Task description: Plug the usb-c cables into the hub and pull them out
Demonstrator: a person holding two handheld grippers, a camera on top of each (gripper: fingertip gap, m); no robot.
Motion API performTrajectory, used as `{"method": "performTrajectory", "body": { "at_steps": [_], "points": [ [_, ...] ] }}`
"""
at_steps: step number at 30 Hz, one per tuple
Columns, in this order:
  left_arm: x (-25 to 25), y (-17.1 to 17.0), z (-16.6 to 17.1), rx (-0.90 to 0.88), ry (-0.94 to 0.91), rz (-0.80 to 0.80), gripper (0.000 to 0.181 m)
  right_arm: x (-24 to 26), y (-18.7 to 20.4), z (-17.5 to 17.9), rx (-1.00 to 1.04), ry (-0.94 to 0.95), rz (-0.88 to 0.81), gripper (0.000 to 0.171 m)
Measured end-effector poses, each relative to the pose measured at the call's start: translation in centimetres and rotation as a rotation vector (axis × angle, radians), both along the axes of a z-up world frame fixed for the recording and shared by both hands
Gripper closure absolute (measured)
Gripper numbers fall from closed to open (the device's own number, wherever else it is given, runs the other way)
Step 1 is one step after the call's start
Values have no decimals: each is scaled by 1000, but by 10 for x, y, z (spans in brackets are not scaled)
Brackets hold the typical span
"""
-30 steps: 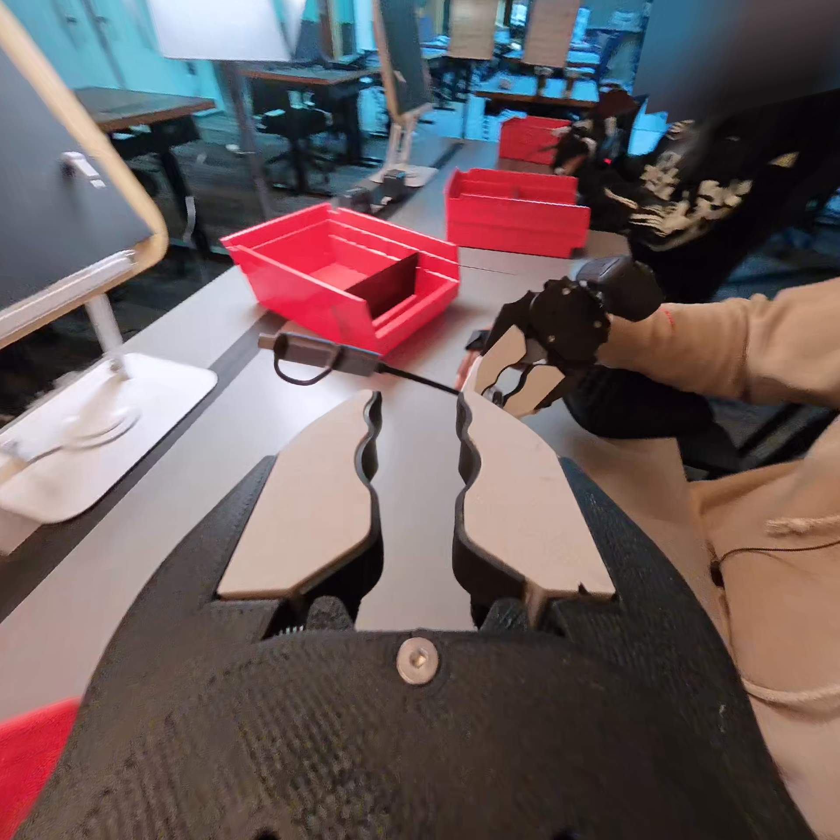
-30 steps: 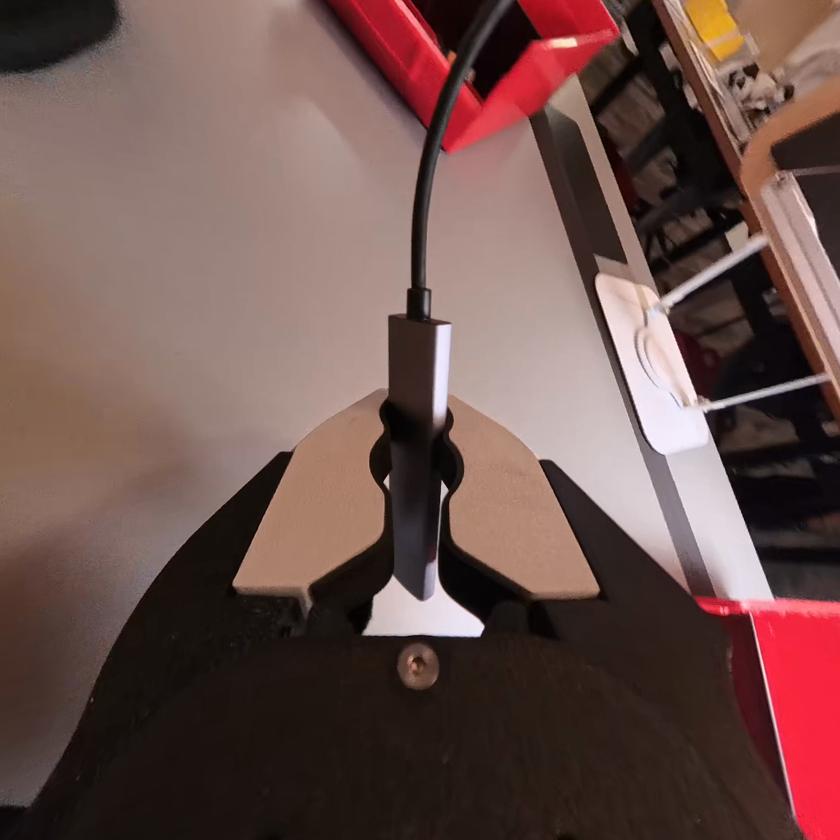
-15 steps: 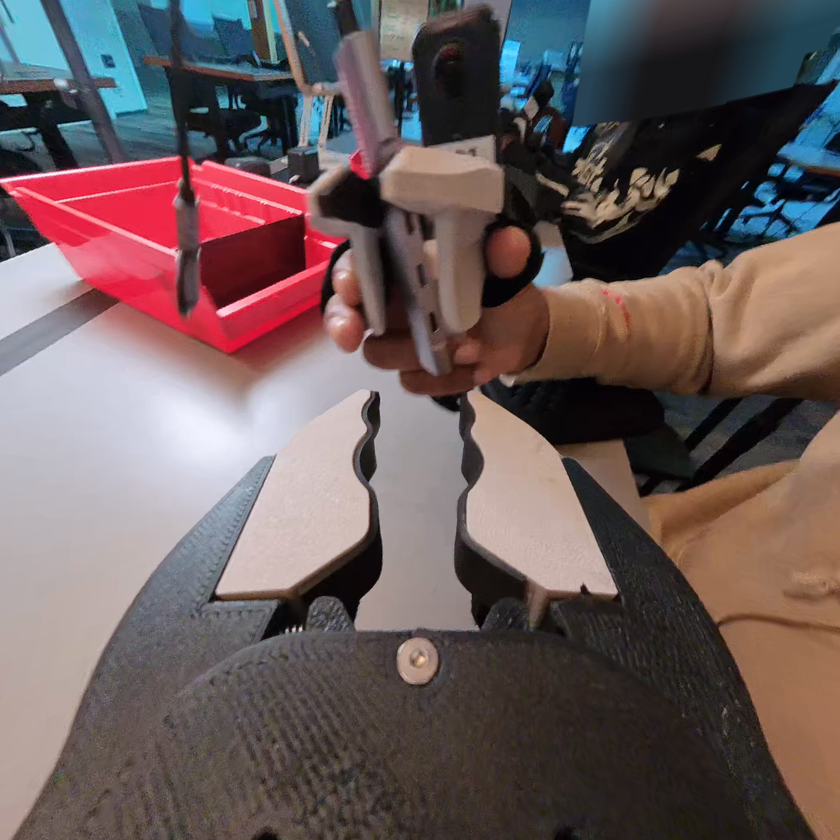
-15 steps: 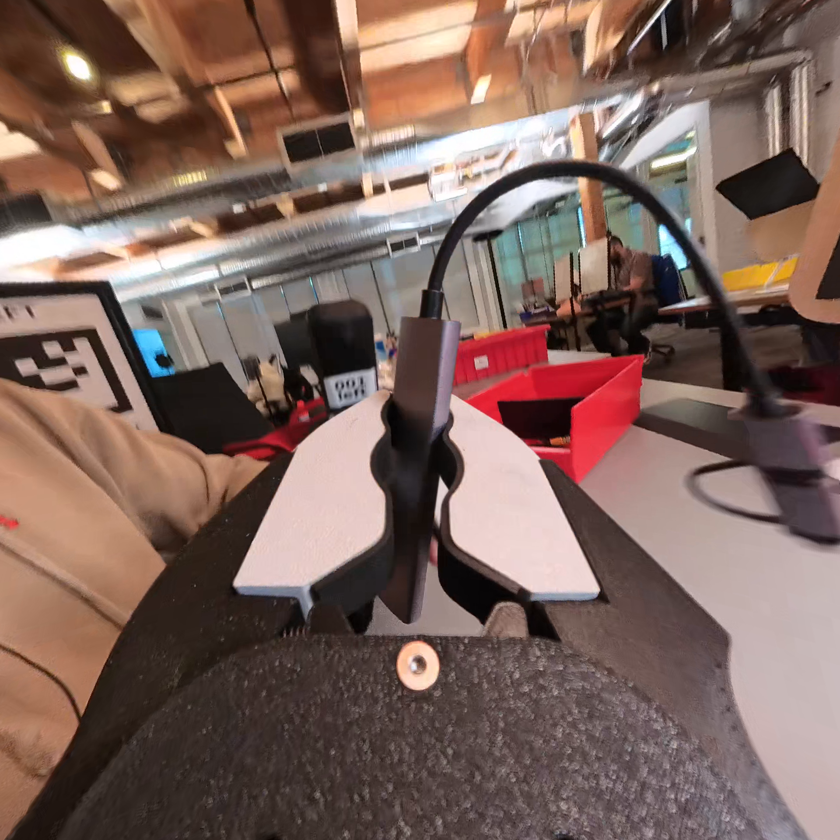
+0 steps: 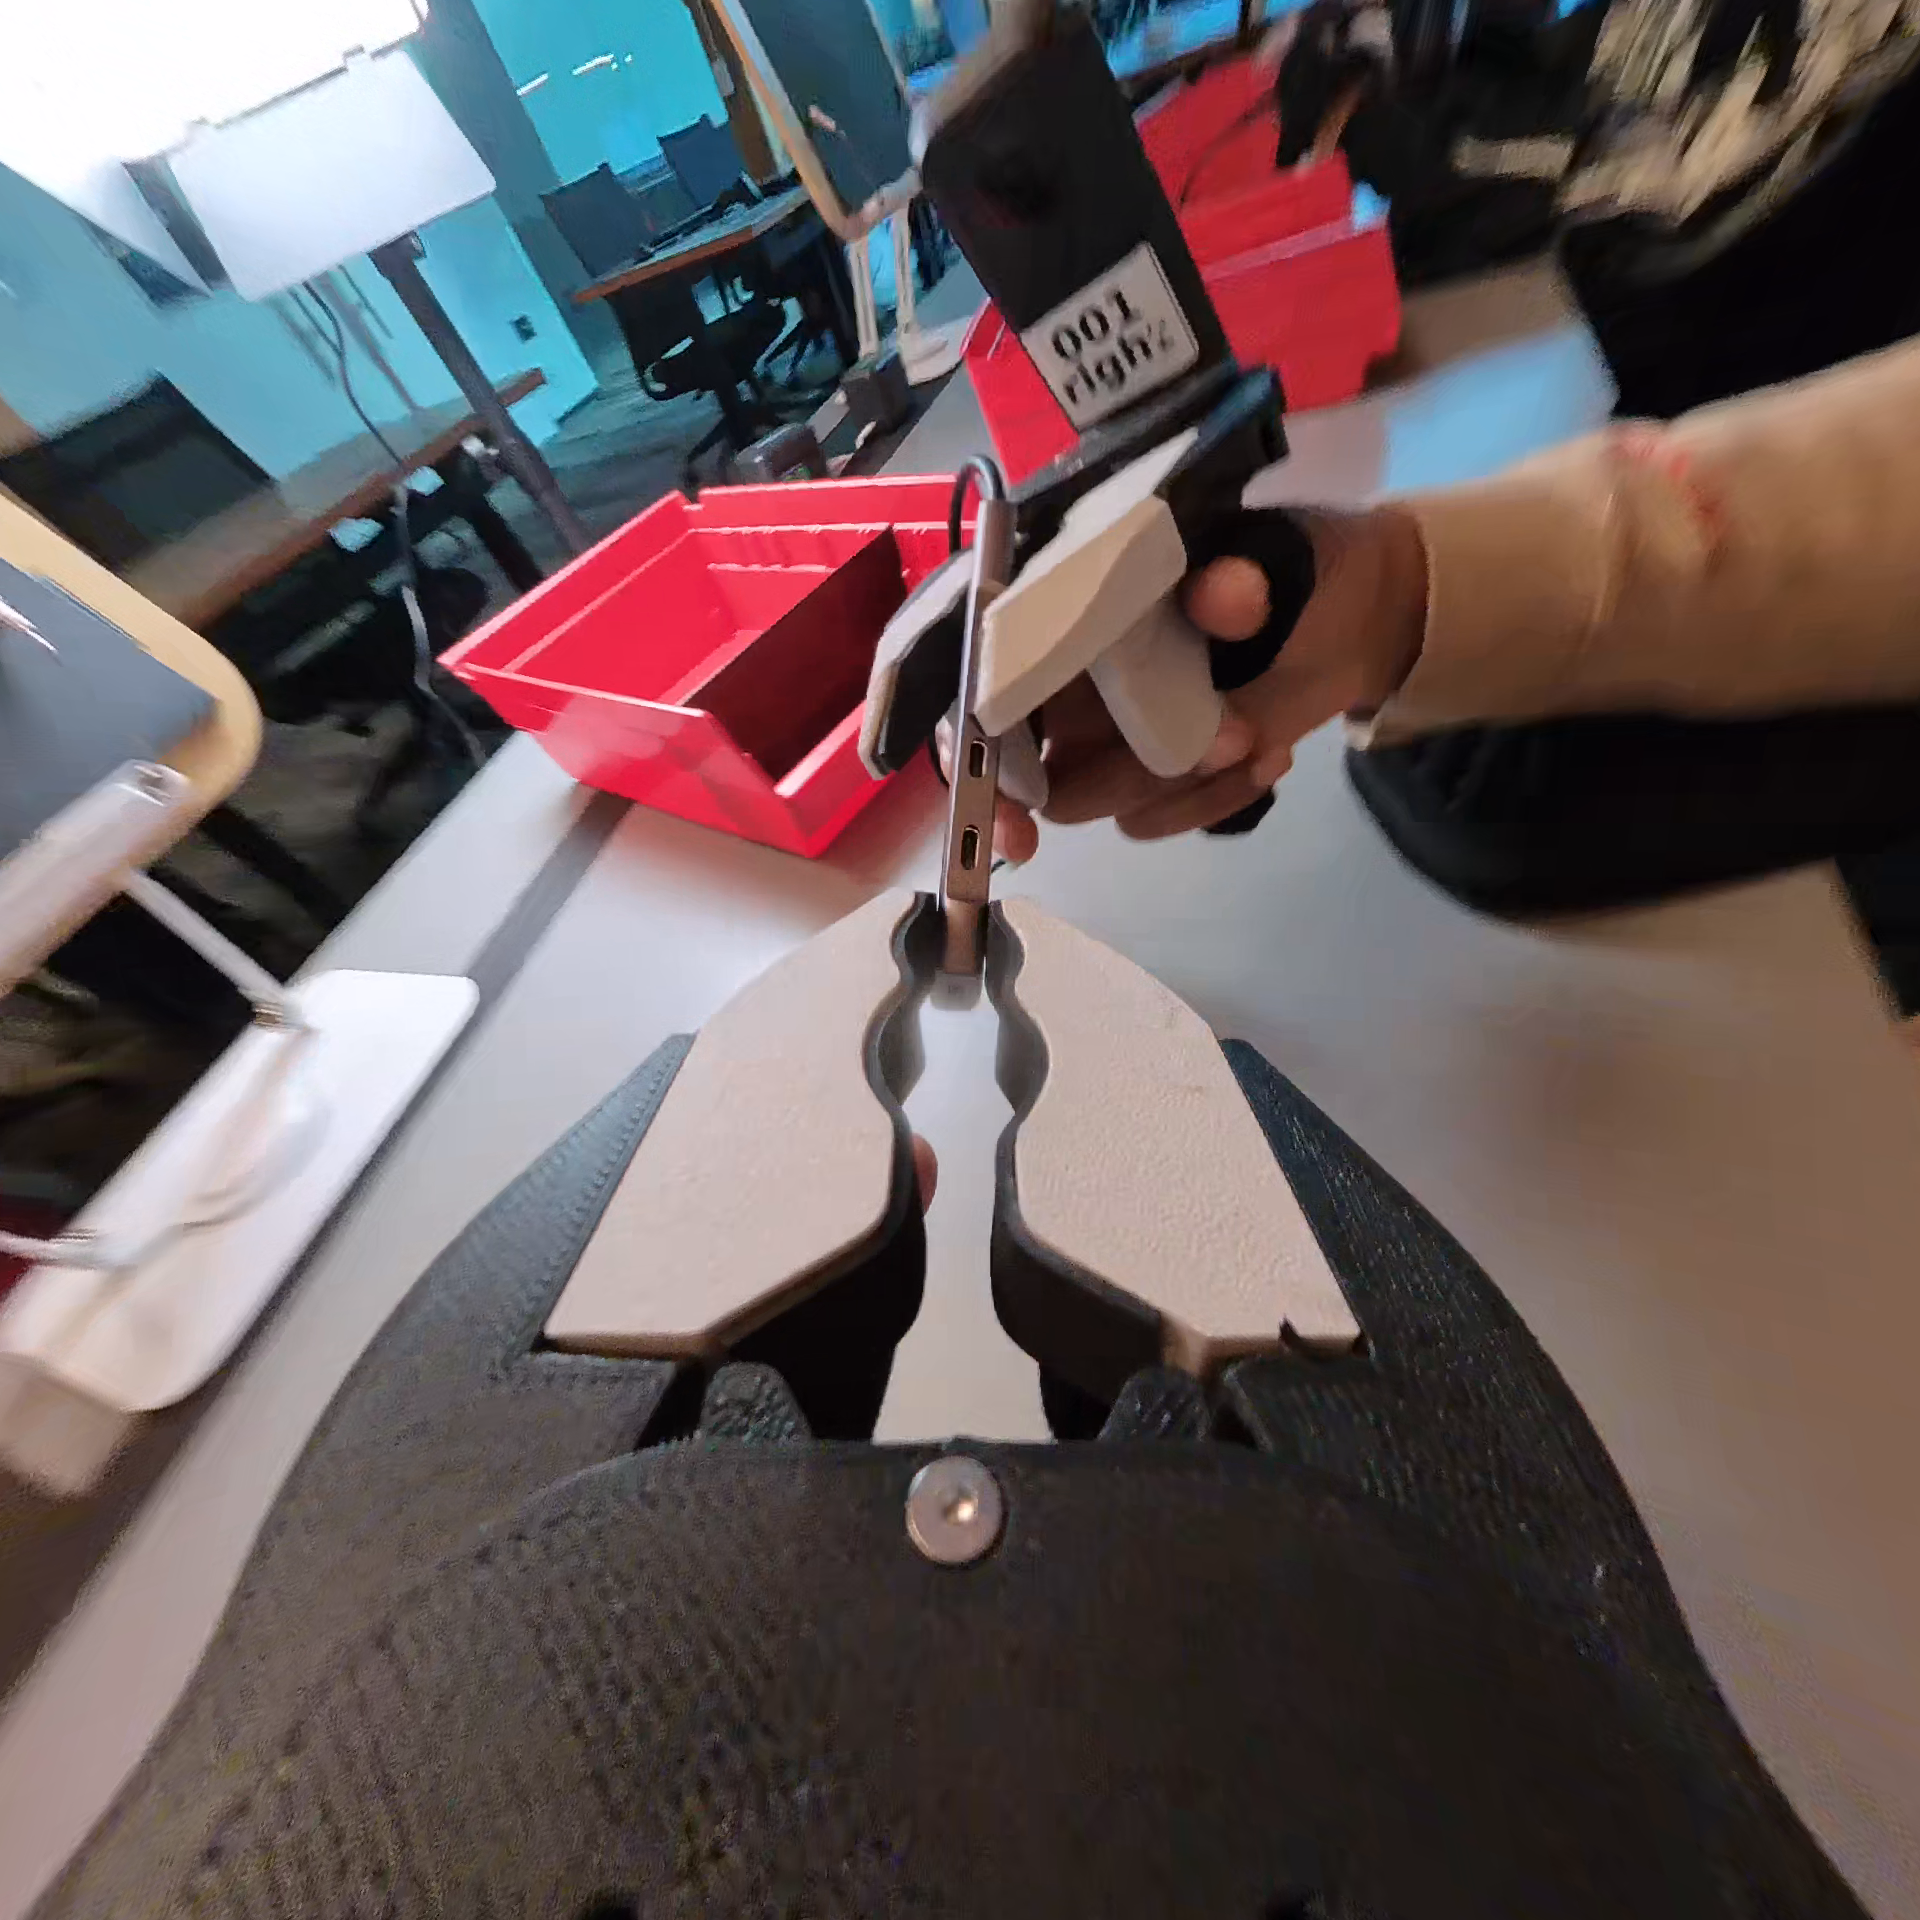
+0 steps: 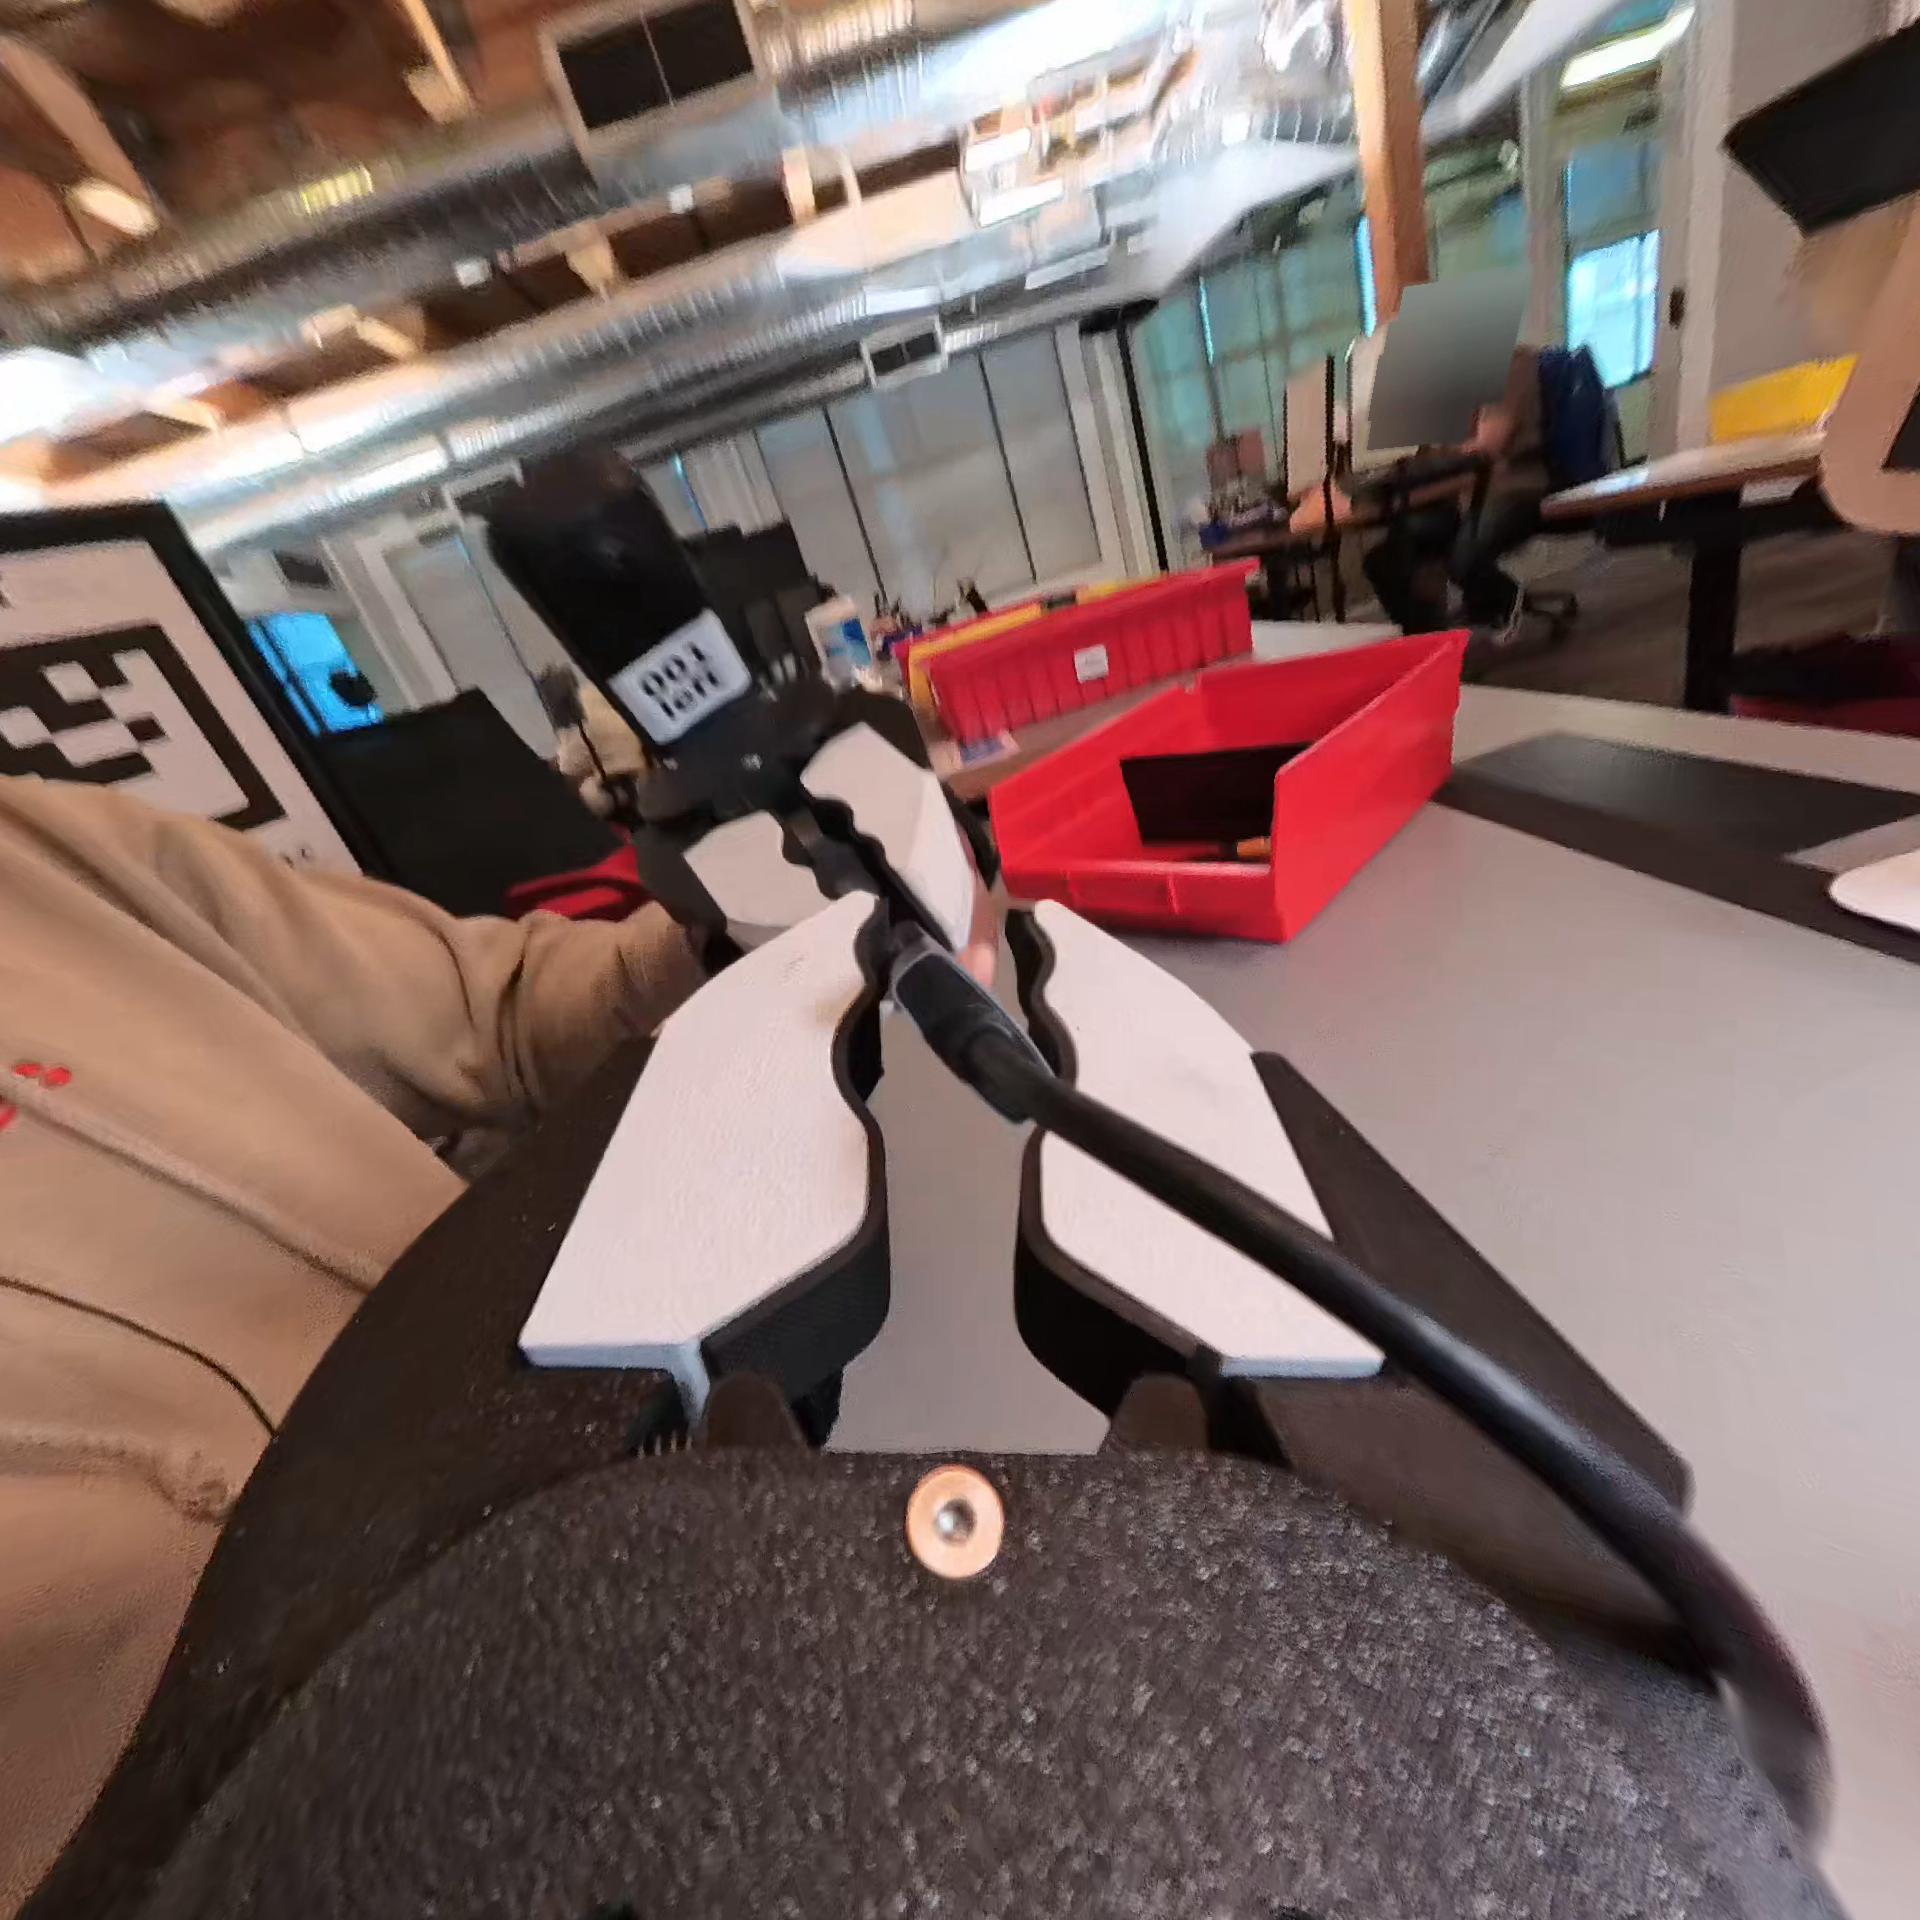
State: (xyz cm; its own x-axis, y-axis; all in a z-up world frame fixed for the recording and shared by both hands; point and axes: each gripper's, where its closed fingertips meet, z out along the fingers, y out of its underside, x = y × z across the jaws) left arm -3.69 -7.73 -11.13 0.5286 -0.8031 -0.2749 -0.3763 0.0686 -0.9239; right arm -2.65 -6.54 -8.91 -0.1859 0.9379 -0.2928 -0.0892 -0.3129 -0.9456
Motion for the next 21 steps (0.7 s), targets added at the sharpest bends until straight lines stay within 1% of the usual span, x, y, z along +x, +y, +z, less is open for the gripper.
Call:
{"method": "performTrajectory", "body": {
  "at_steps": [2, 5, 7, 9, 10, 12, 13, 14, 17, 19, 21],
  "points": [
    [-3, -4, 0, 96, 108, 17, 172, -2, -3, -2, 33, -15, 8, 147],
    [-9, -13, 8, 178, 185, 16, 172, -2, -15, -10, 110, -72, 44, 145],
    [-20, -17, 19, 214, 206, 29, 172, 2, -24, -28, 154, -189, 104, 133],
    [-32, -20, 28, 255, 249, 49, 172, 12, -37, -49, 170, -311, 184, 133],
    [-37, -22, 30, 271, 282, 60, 172, 18, -43, -57, 215, -356, 190, 133],
    [-45, -24, 34, 303, 346, 86, 172, 28, -46, -61, 384, -400, 119, 138],
    [-48, -25, 35, 318, 378, 98, 172, 32, -41, -53, 485, -392, 31, 139],
    [-49, -25, 34, 332, 414, 108, 172, 35, -34, -40, 585, -378, -70, 138],
    [-44, -24, 27, 348, 503, 100, 172, 46, -16, 6, 835, -324, -334, 127],
    [-37, -25, 22, 349, 514, 75, 172, 46, -13, 21, 961, -328, -396, 121],
    [-31, -28, 18, 337, 496, 35, 172, 36, -13, 15, 1034, -380, -359, 121]
  ]
}}
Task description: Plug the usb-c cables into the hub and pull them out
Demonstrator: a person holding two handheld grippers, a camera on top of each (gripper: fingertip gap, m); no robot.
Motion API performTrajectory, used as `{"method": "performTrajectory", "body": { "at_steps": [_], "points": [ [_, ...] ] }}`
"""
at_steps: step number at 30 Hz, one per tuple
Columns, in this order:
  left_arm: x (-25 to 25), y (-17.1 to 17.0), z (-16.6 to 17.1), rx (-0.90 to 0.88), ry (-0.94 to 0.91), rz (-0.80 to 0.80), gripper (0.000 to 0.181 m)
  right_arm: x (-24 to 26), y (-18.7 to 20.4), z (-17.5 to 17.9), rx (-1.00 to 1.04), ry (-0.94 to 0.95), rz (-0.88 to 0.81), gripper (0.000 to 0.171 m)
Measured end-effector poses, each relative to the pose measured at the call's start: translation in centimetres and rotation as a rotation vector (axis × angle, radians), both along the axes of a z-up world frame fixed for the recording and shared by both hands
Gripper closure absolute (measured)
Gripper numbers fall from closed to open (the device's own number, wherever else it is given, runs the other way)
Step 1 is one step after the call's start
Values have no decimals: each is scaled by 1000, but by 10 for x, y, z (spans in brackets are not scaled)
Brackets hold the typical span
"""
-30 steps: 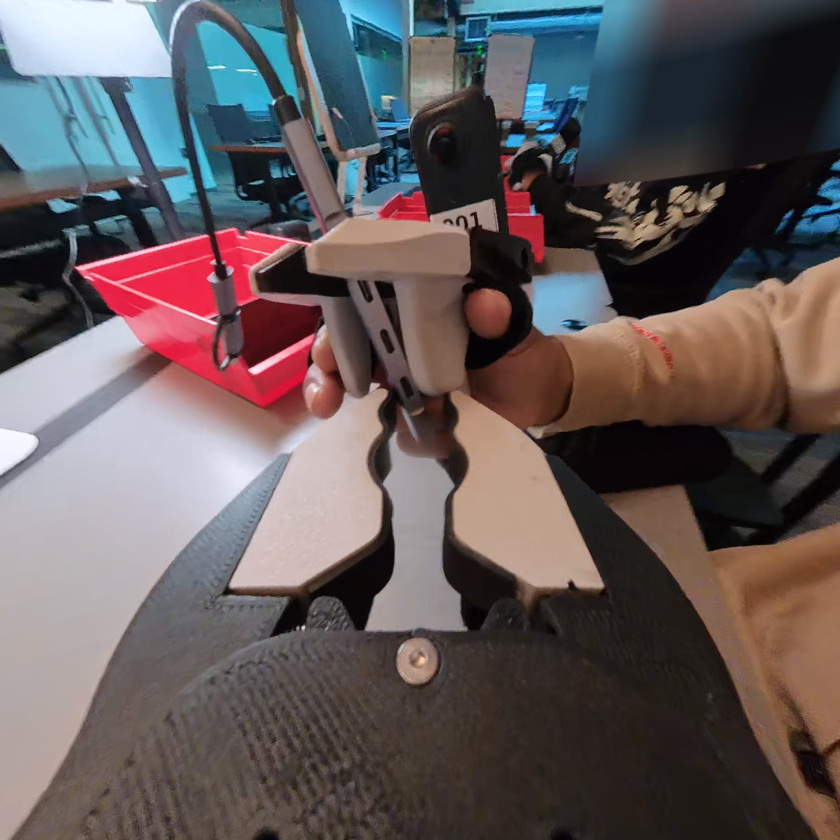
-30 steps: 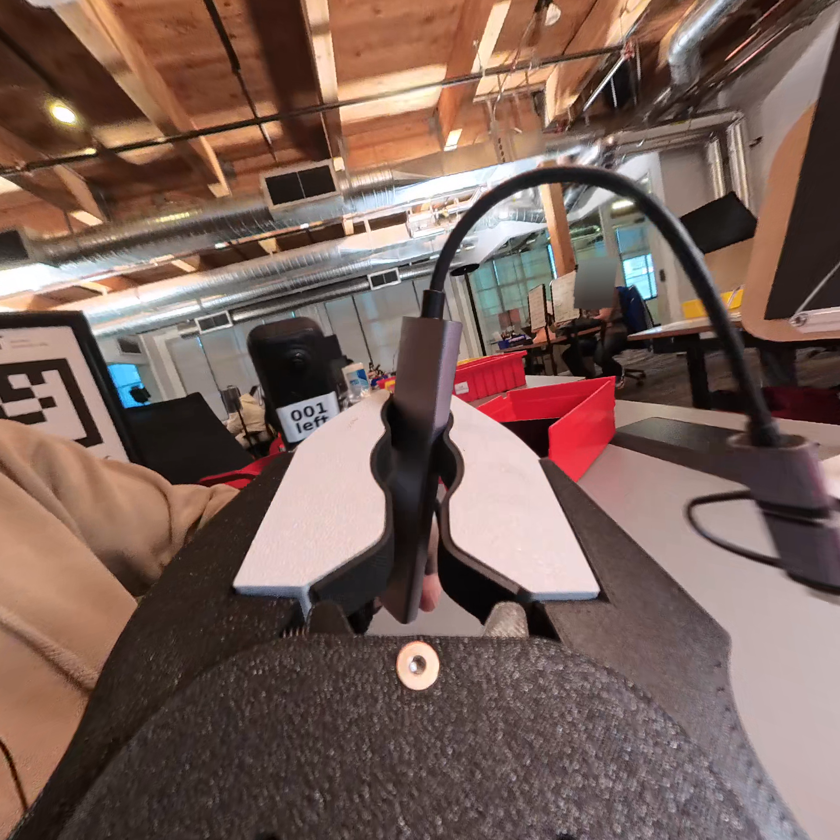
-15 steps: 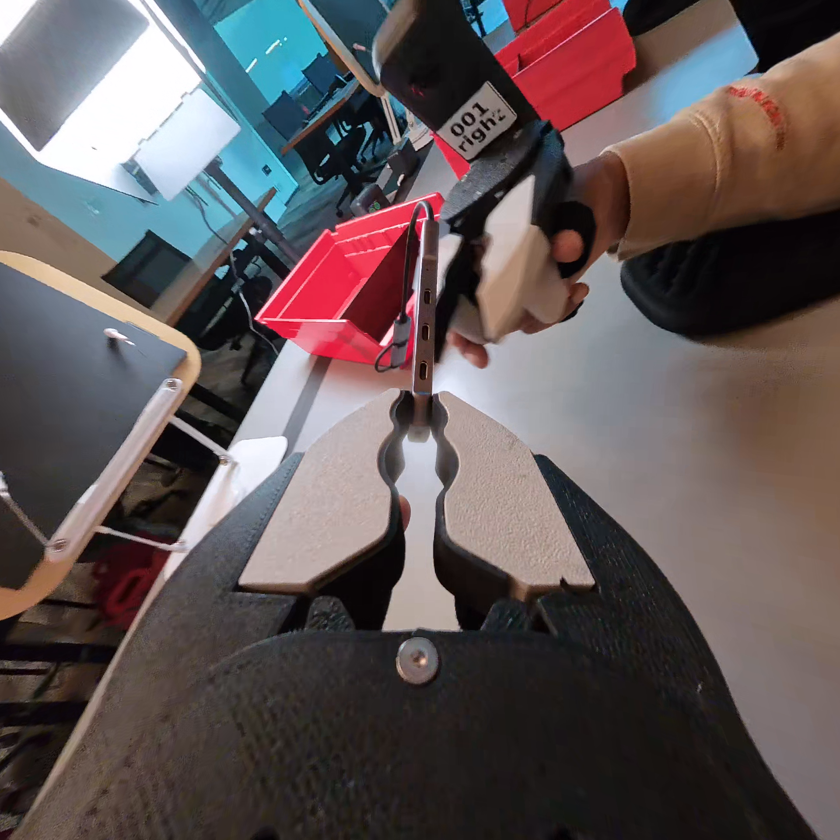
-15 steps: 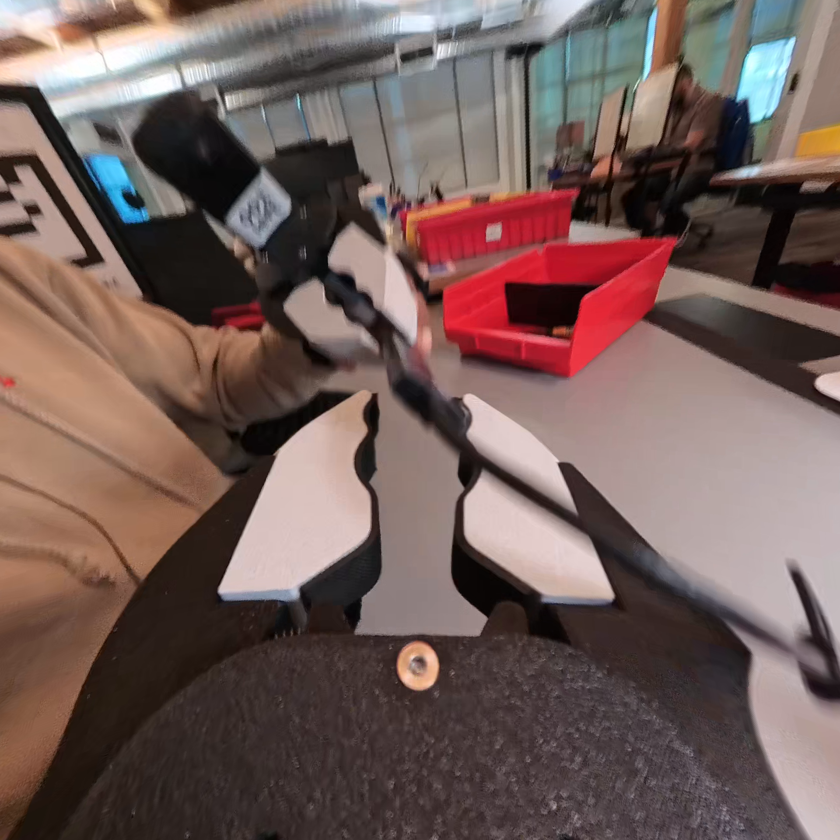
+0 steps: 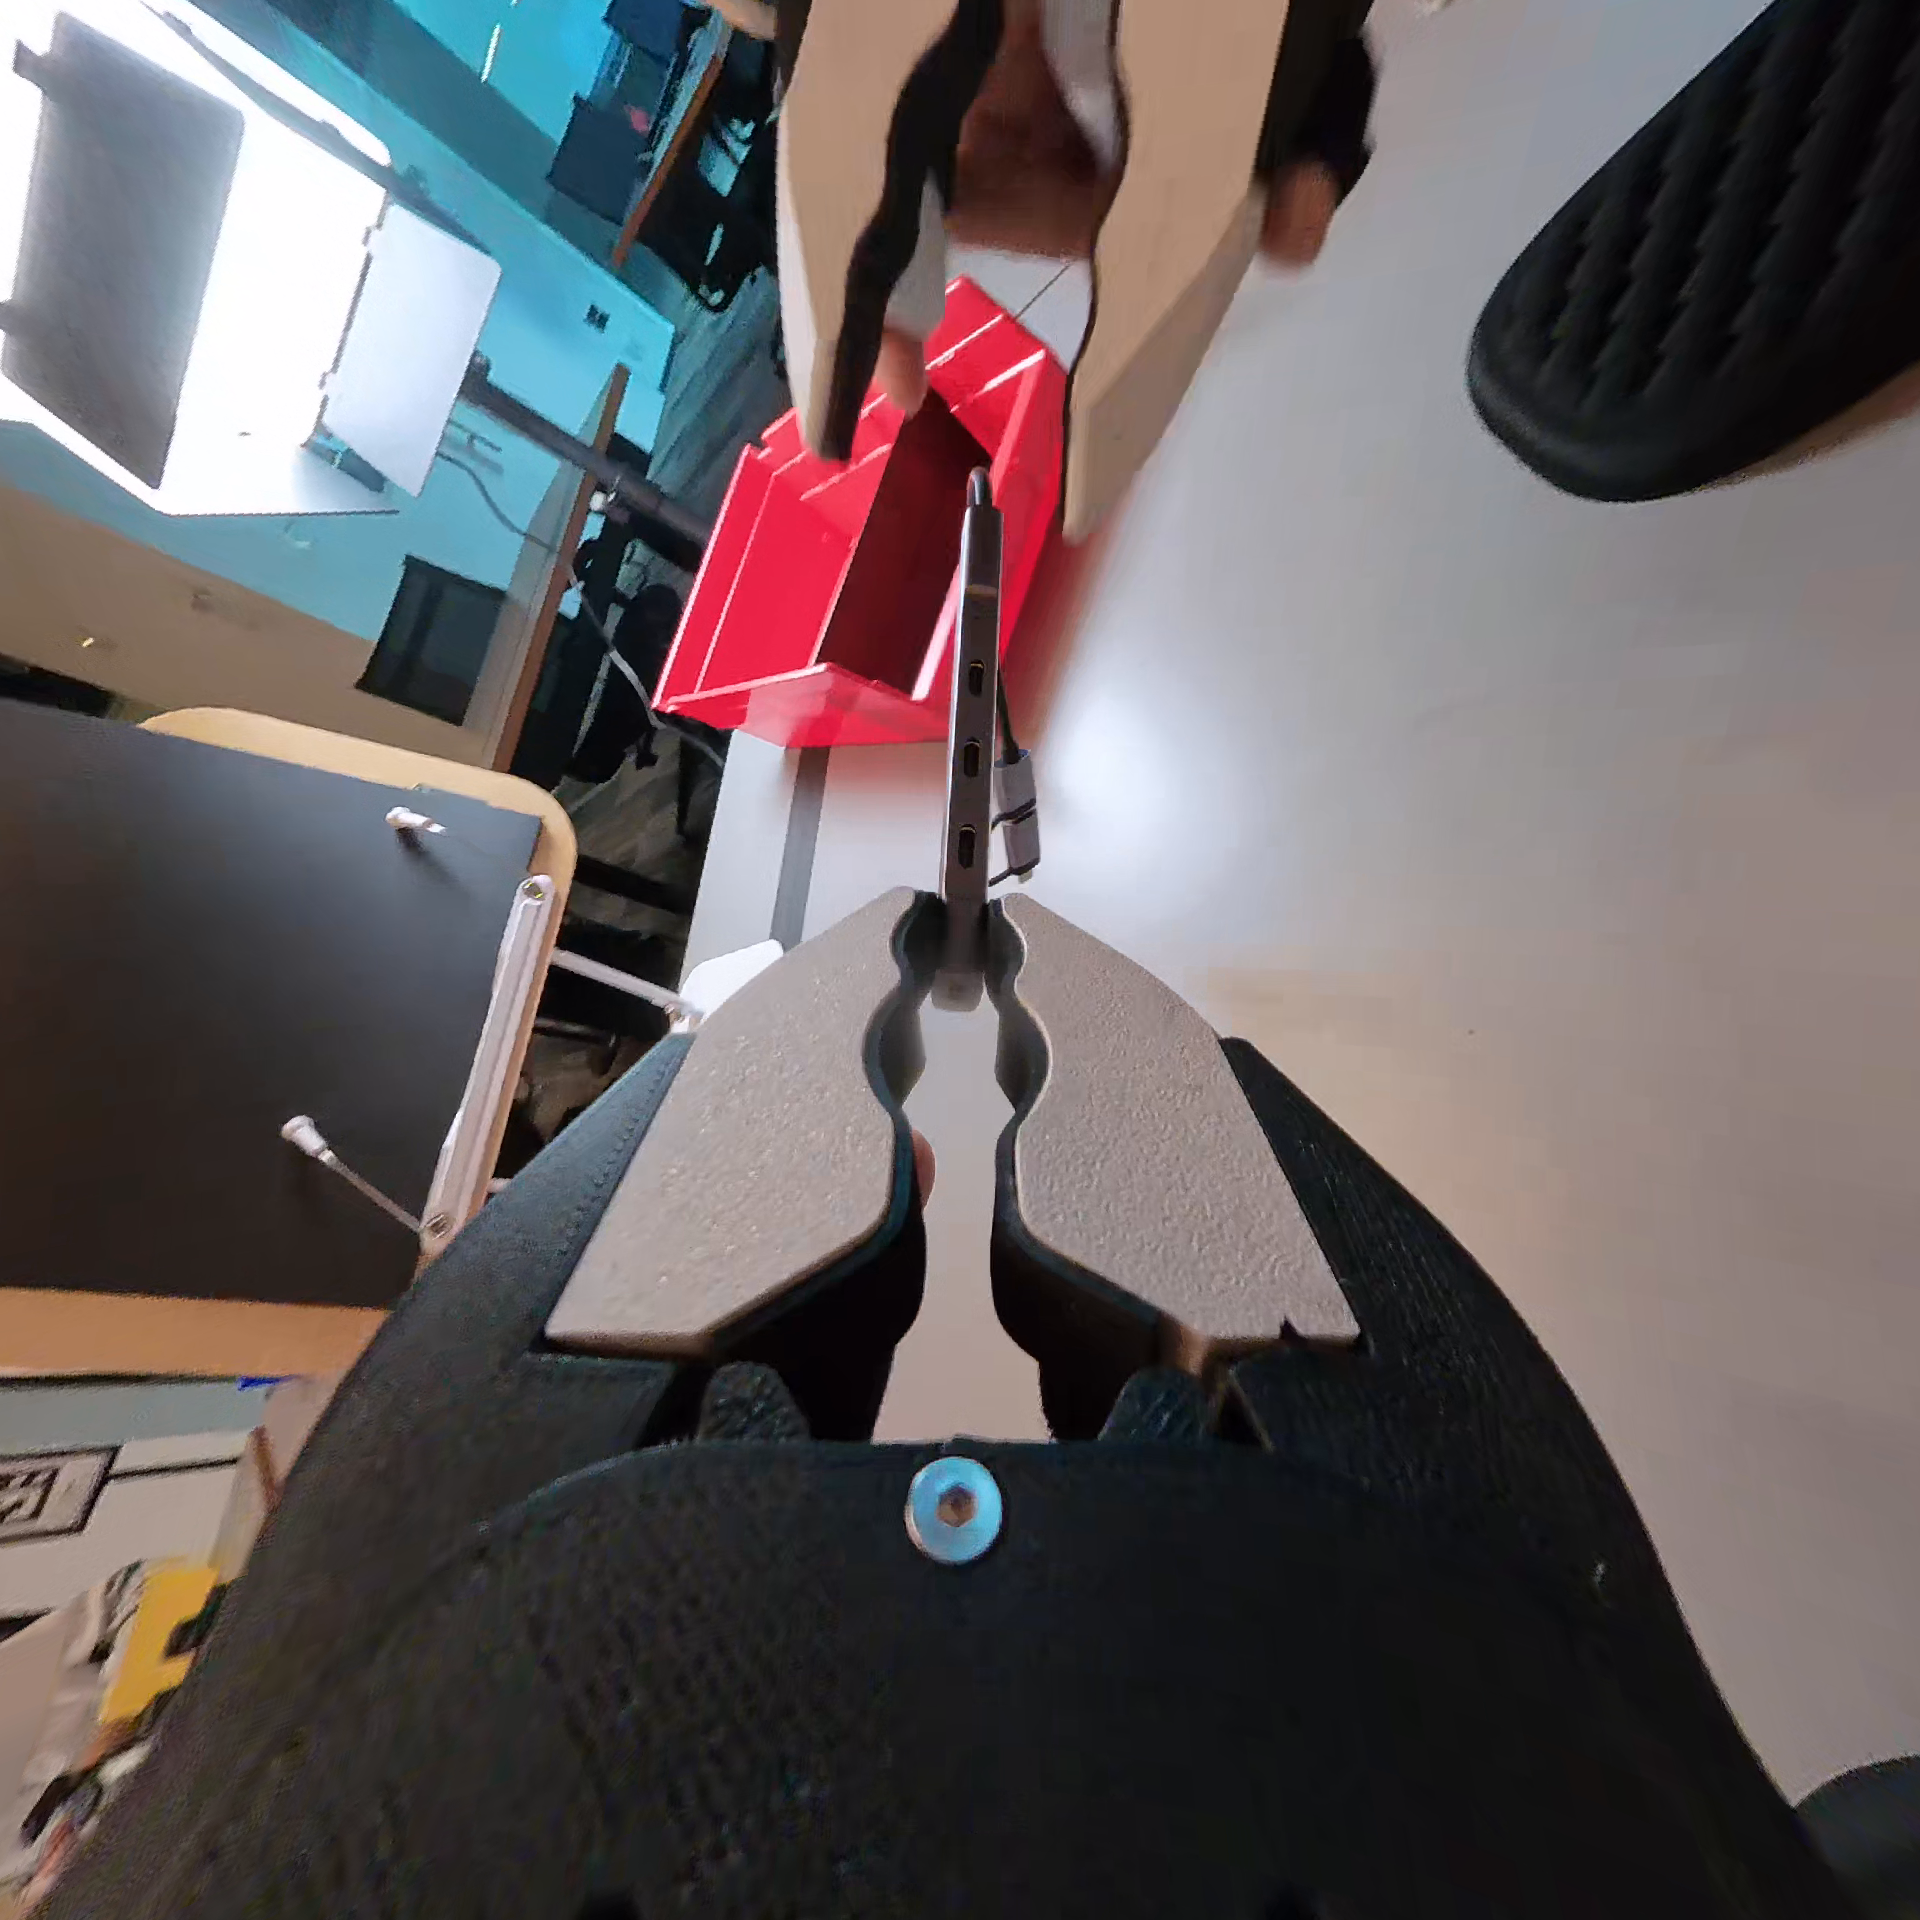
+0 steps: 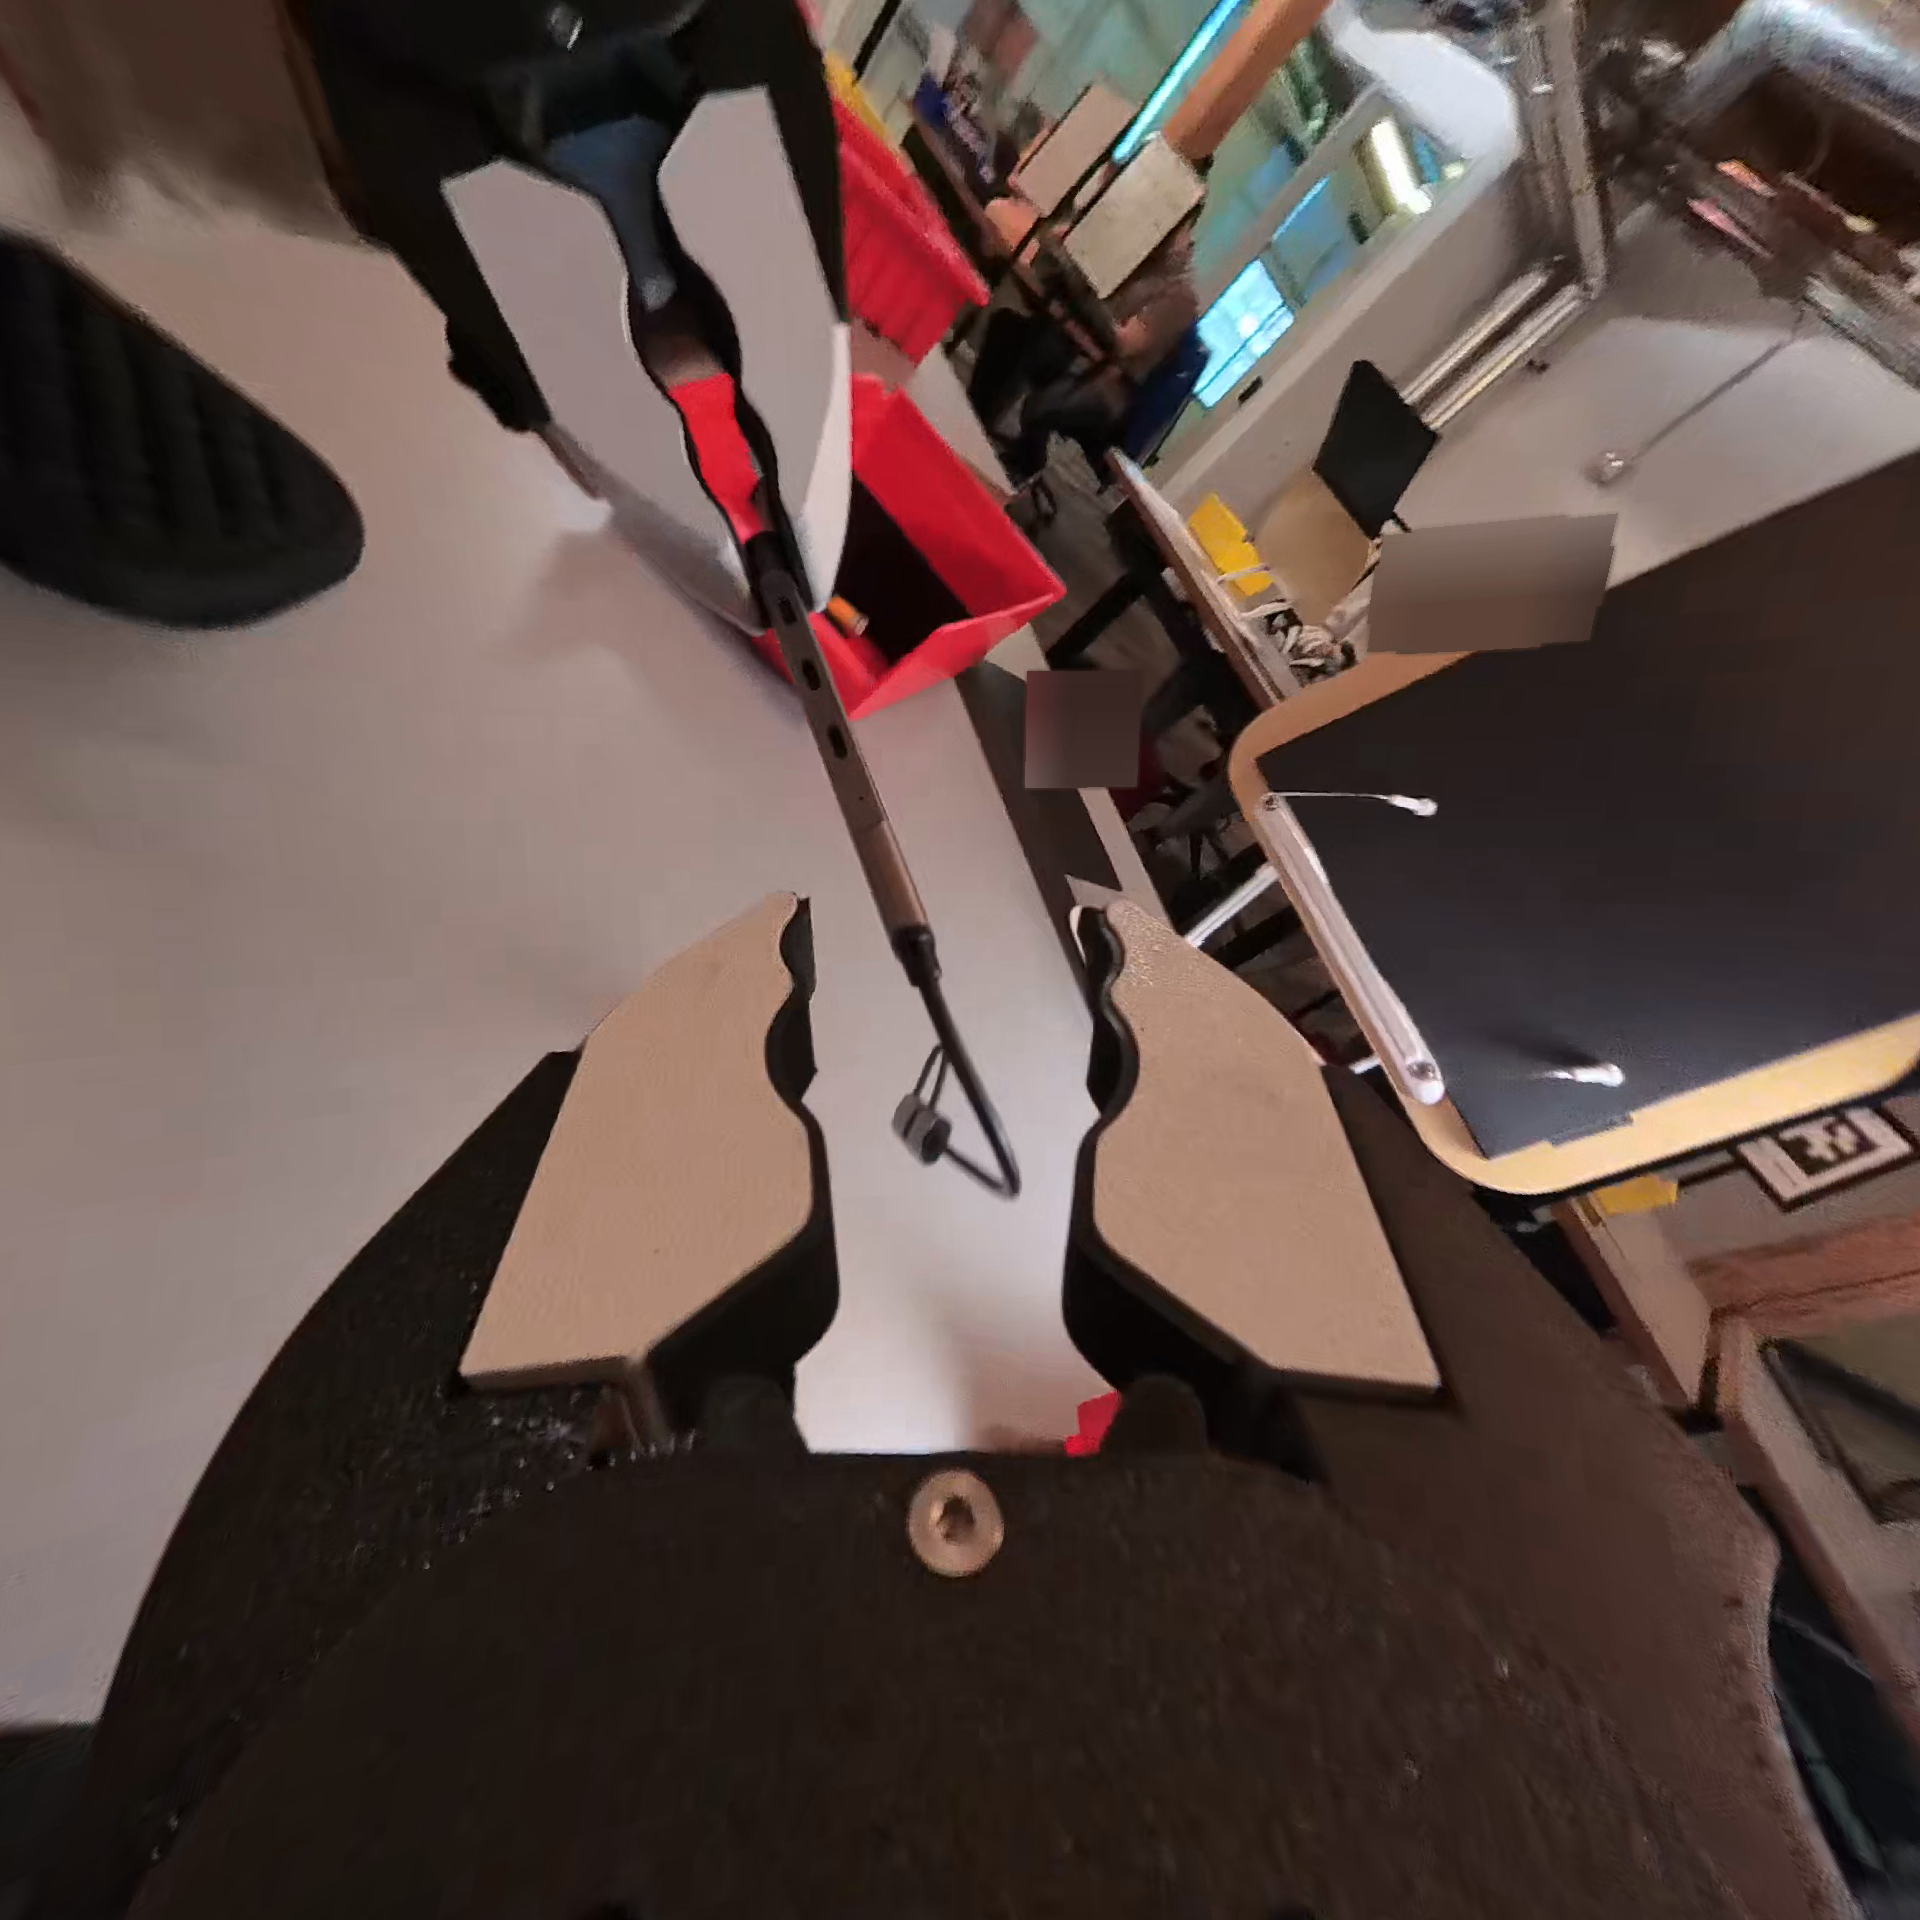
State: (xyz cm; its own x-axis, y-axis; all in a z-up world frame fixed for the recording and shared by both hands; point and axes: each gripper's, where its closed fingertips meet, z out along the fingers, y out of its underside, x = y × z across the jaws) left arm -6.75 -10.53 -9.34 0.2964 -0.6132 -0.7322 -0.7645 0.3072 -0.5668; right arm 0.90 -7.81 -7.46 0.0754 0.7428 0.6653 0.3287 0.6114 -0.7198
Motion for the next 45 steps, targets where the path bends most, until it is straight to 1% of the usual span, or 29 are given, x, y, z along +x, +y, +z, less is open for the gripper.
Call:
{"method": "performTrajectory", "body": {
  "at_steps": [2, 5, 6, 8, 11, 13, 14, 15, 20, 21, 26, 28, 31, 32, 37, 40, 45],
  "points": [
    [5, -3, -5, -28, -20, -41, 172, -15, 0, -15, 30, -71, 33, 125],
    [8, -2, -13, -74, -51, -69, 172, -35, -7, -38, 32, -135, 117, 147],
    [6, -2, -15, -88, -57, -71, 172, -39, -6, -41, 37, -134, 125, 156],
    [3, 0, -17, -111, -98, -90, 172, -44, -7, -44, 14, -109, 153, 161],
    [0, 5, -19, -188, -255, -137, 169, -46, -9, -50, -108, -76, 180, 162],
    [-2, 10, -23, -275, -379, -156, 162, -47, -7, -54, -199, -65, 184, 162],
    [-2, 11, -24, -312, -432, -172, 163, -48, -8, -56, -254, -58, 189, 162],
    [-2, 10, -23, -340, -472, -190, 168, -48, -8, -58, -303, -57, 191, 162],
    [1, 0, -16, -397, -535, -274, 171, -48, -16, -54, -435, -33, 235, 162],
    [2, -2, -13, -403, -550, -292, 171, -47, -17, -52, -432, -28, 242, 162],
    [7, -10, -2, -427, -654, -382, 172, -38, -18, -41, -286, -64, 224, 158],
    [5, -11, 4, -423, -682, -400, 172, -32, -19, -37, -287, -43, 246, 157],
    [1, -12, 10, -411, -718, -416, 172, -30, -19, -29, -328, 43, 284, 148],
    [2, -13, 10, -414, -723, -424, 172, -31, -21, -28, -356, 52, 297, 148],
    [9, -14, 10, -422, -760, -452, 171, -48, -30, -22, -400, 109, 342, 159],
    [7, -14, 9, -426, -765, -454, 171, -50, -31, -23, -436, 119, 344, 160],
    [6, -12, 4, -431, -769, -452, 171, -51, -29, -26, -421, 117, 322, 160]
  ]
}}
